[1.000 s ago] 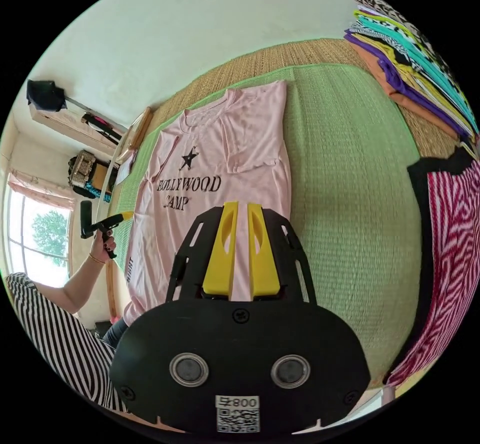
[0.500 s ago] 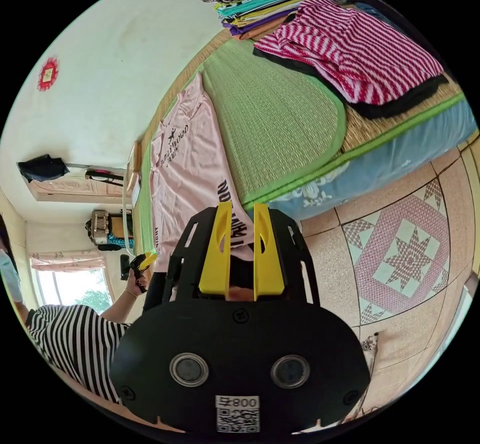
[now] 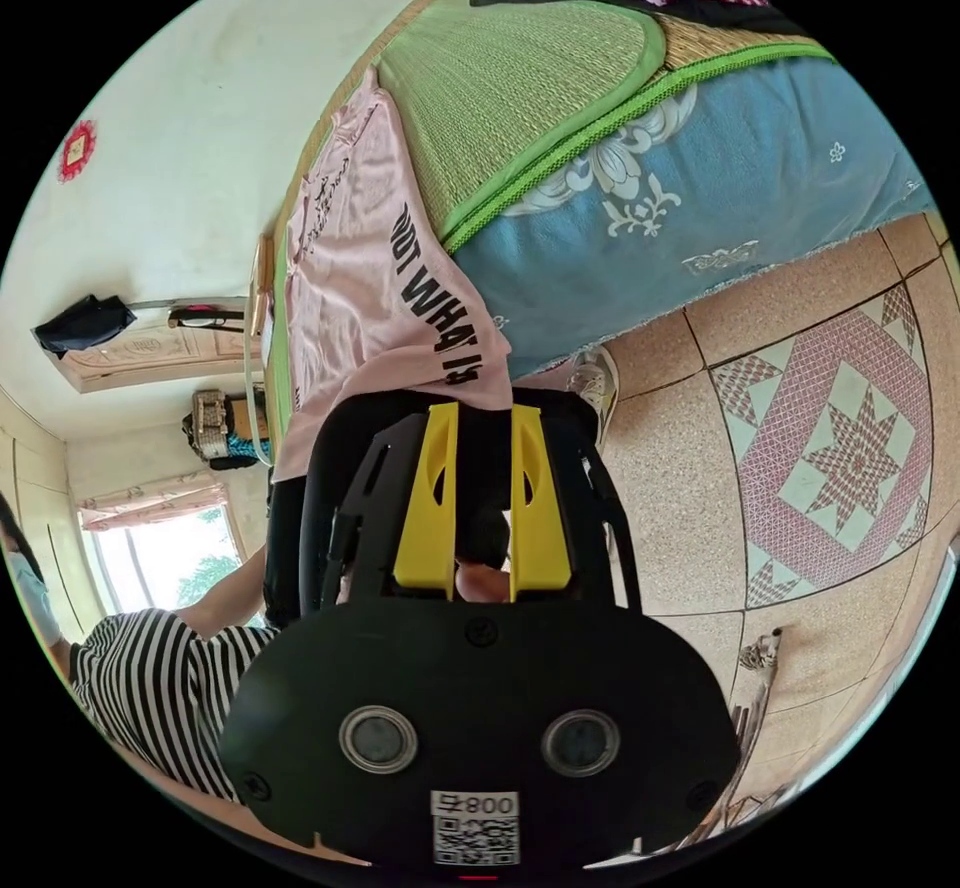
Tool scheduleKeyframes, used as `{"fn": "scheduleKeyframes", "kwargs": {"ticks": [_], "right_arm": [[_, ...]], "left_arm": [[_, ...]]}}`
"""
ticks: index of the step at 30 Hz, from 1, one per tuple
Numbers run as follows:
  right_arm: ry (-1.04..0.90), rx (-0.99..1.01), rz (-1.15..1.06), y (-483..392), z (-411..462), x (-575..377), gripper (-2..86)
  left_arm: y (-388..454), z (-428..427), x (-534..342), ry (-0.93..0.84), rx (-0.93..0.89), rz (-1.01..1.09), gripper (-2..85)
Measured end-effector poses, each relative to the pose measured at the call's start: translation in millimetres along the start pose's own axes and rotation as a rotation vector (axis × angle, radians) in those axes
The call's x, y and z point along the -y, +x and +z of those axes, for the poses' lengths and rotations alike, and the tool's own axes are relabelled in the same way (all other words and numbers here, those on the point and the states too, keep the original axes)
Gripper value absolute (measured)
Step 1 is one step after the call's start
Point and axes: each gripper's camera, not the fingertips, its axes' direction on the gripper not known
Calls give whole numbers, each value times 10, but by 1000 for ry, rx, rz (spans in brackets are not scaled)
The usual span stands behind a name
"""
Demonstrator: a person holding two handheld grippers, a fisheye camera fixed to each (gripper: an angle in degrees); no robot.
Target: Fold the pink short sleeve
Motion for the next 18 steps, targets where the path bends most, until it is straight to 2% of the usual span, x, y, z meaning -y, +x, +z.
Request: {"fn": "scheduleKeyframes", "kwargs": {"ticks": [13,18], "right_arm": [[51,170,69,462,198,145,104],[32,147,41,618,233,128,106]], "left_arm": [[-730,161,283,31,-216,-55,131],[-971,211,331,40,-255,-81,124]]}}
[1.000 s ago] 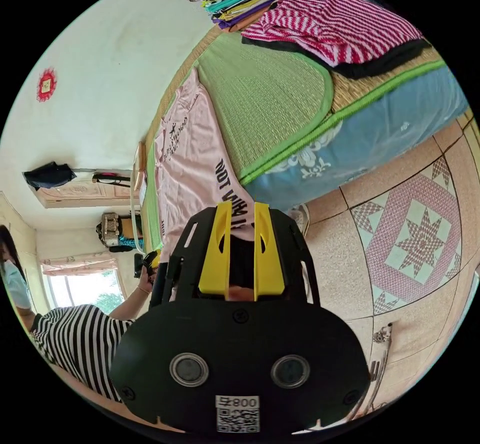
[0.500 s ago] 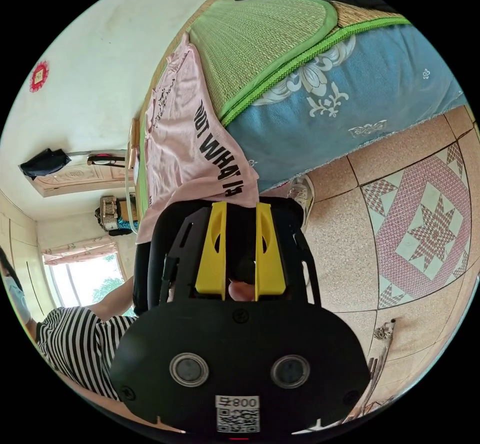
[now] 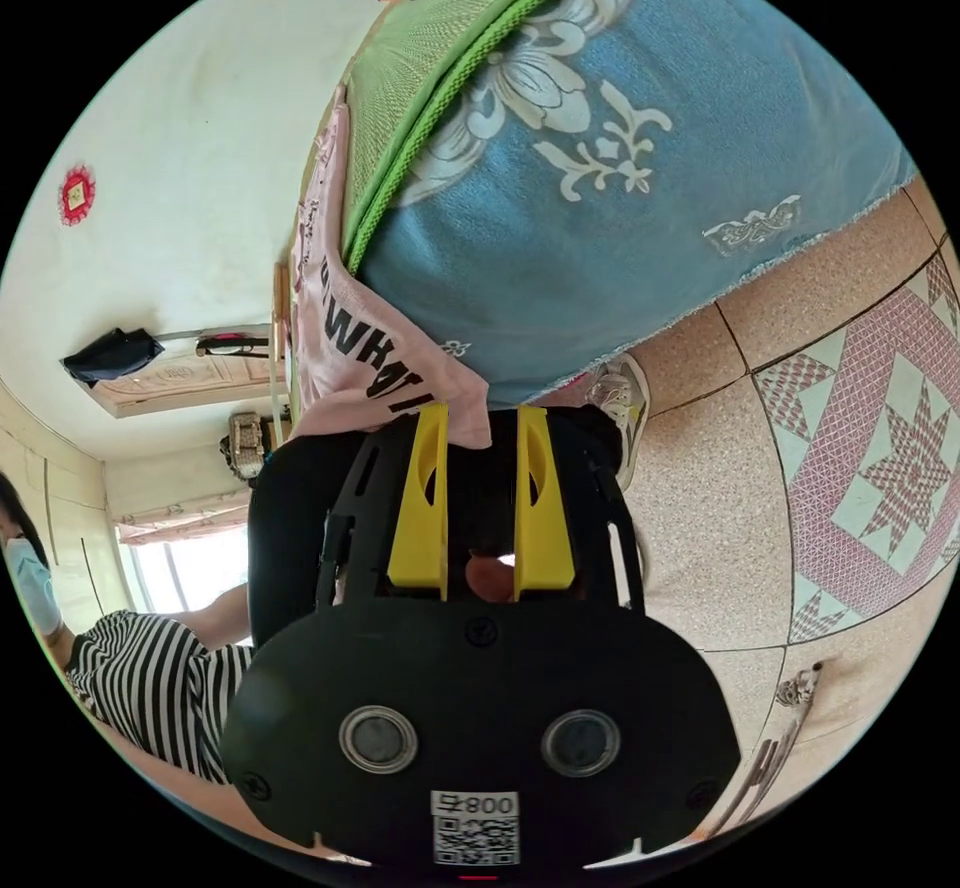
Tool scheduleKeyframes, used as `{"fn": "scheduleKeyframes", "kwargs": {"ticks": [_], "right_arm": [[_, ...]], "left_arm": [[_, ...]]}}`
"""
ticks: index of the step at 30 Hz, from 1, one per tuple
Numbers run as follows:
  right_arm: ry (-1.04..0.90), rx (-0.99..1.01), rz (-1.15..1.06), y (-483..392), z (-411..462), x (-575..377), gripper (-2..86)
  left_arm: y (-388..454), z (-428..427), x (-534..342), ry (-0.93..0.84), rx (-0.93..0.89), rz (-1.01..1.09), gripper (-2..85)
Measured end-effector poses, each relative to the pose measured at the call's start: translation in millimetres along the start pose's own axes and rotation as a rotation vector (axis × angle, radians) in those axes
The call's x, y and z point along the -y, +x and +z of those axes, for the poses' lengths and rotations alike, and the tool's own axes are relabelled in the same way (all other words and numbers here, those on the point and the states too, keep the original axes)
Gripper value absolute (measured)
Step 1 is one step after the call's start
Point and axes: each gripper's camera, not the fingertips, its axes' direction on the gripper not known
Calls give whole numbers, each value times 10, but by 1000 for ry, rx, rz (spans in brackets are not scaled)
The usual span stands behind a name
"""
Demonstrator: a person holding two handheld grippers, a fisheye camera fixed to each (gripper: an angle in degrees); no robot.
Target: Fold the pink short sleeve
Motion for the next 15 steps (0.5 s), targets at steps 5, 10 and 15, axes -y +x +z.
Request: {"fn": "scheduleKeyframes", "kwargs": {"ticks": [5,10,15], "right_arm": [[-33,103,-27,146,154,-39,109],[-9,204,-18,256,213,-98,110],[-19,246,-3,359,273,-113,103]], "left_arm": [[-192,-6,25,8,-38,-5,106],[-355,-27,0,23,-74,-15,90],[-502,-54,-54,36,-97,-22,76]]}}
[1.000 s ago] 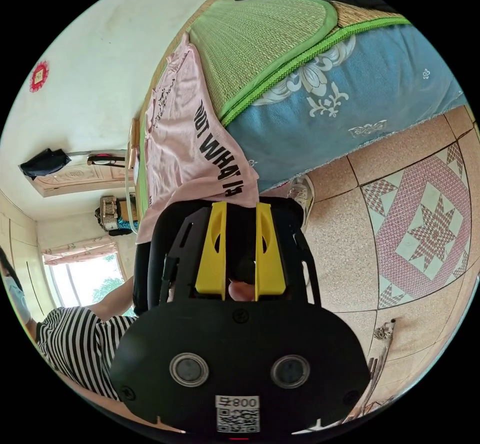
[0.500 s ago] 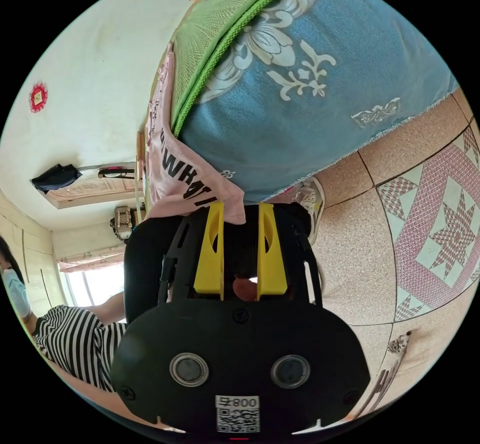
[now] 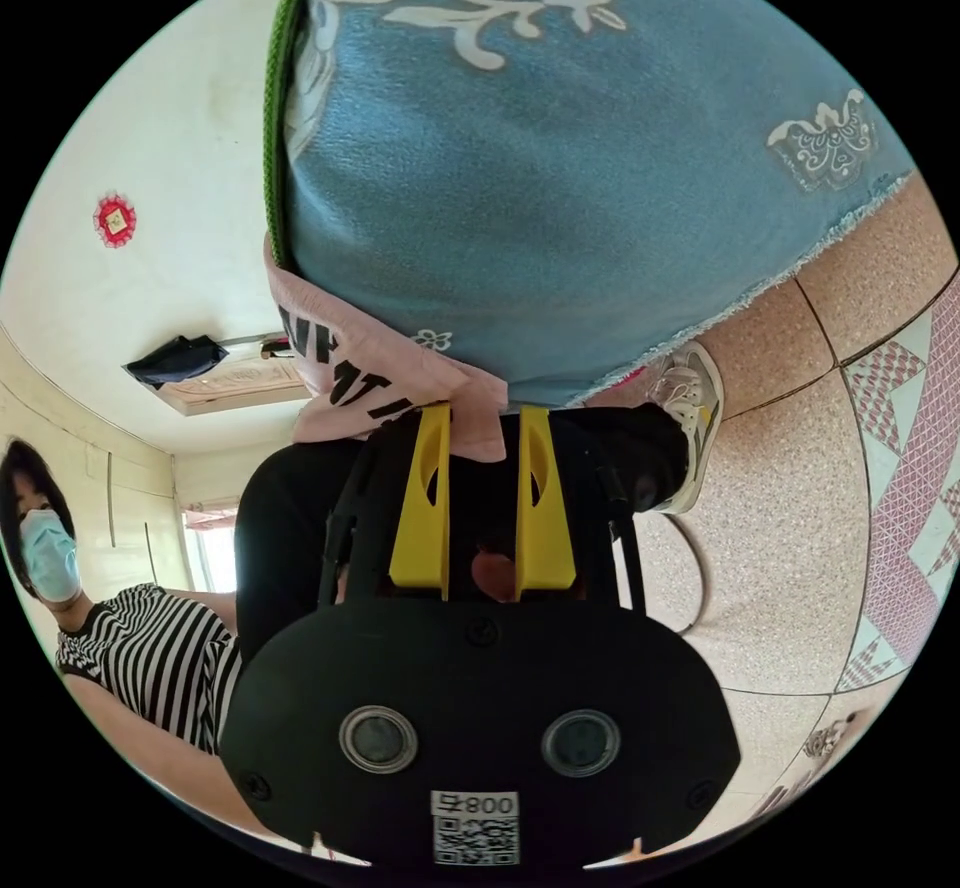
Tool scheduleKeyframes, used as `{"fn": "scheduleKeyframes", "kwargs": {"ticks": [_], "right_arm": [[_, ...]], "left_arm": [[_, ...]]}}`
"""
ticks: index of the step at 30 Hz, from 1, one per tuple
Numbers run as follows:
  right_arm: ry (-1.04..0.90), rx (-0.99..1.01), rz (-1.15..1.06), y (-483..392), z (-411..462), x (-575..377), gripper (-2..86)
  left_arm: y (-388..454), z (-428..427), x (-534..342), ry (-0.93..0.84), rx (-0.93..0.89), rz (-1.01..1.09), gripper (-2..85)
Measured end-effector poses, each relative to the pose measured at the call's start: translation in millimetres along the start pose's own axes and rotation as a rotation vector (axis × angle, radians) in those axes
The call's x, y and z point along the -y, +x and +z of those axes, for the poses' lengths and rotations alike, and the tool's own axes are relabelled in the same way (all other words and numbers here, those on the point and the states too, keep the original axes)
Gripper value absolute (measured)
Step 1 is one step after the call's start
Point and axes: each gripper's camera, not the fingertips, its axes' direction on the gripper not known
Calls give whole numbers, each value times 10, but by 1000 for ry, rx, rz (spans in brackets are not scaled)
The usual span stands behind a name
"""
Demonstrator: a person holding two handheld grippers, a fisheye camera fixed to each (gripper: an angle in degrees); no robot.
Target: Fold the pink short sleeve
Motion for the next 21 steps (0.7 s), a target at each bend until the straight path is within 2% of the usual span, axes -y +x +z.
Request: {"fn": "scheduleKeyframes", "kwargs": {"ticks": [8,16,21], "right_arm": [[-11,98,-11,-7,29,-143,25],[91,256,-68,-236,-442,-643,6],[145,273,-189,-706,-810,-947,3]], "left_arm": [[-162,-112,-165,20,-37,20,38],[-159,-360,-428,52,-140,98,29],[-47,-558,-590,62,-192,176,27]]}}
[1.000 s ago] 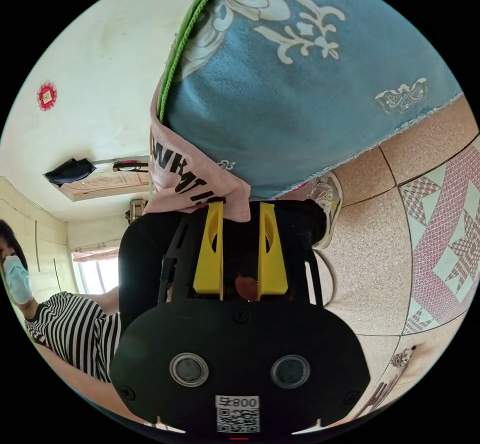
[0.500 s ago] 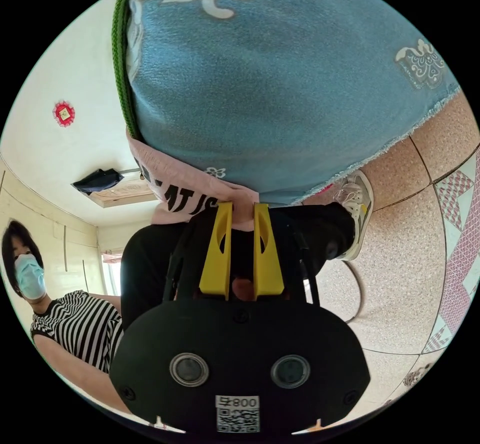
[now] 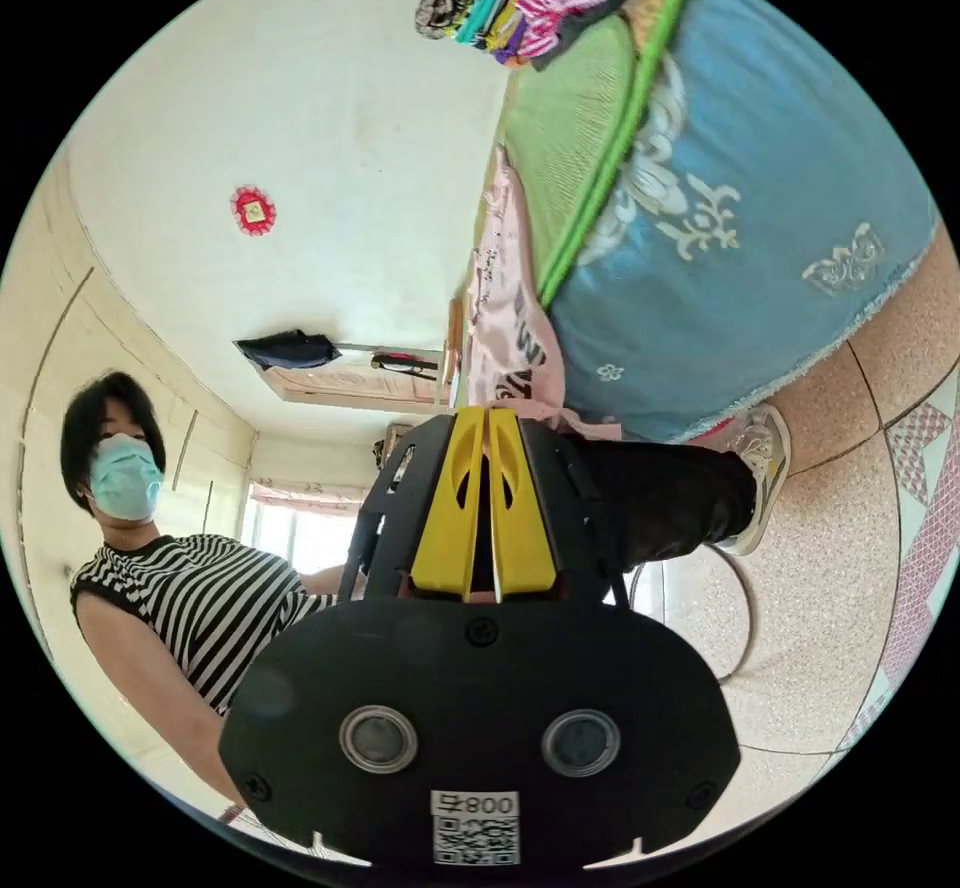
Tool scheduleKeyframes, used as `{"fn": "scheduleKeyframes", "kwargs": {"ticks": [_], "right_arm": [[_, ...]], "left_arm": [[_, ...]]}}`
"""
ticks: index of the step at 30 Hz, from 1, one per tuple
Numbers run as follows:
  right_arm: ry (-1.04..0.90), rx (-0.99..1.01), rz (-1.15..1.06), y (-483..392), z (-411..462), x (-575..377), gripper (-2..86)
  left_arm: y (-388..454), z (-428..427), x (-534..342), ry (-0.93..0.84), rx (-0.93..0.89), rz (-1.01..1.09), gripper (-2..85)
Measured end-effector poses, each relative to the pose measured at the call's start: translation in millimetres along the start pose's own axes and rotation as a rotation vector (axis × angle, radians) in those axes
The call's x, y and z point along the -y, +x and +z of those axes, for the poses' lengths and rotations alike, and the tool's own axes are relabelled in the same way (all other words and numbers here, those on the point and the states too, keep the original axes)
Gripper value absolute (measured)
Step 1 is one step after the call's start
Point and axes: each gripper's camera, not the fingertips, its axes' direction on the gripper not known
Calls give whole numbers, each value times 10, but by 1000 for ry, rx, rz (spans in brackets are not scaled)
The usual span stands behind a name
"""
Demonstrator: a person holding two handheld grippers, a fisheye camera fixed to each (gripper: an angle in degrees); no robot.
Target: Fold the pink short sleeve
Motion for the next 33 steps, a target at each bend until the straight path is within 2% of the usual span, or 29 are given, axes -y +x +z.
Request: {"fn": "scheduleKeyframes", "kwargs": {"ticks": [8,17,33], "right_arm": [[21,31,-258,-1171,-67,-90,2],[20,19,-407,-2034,-32,-478,1],[54,11,-401,-2342,66,-1051,1]], "left_arm": [[420,-202,-195,-24,-93,163,23],[633,-551,-588,-14,-207,233,19],[901,-947,-1223,-68,-263,266,20]]}}
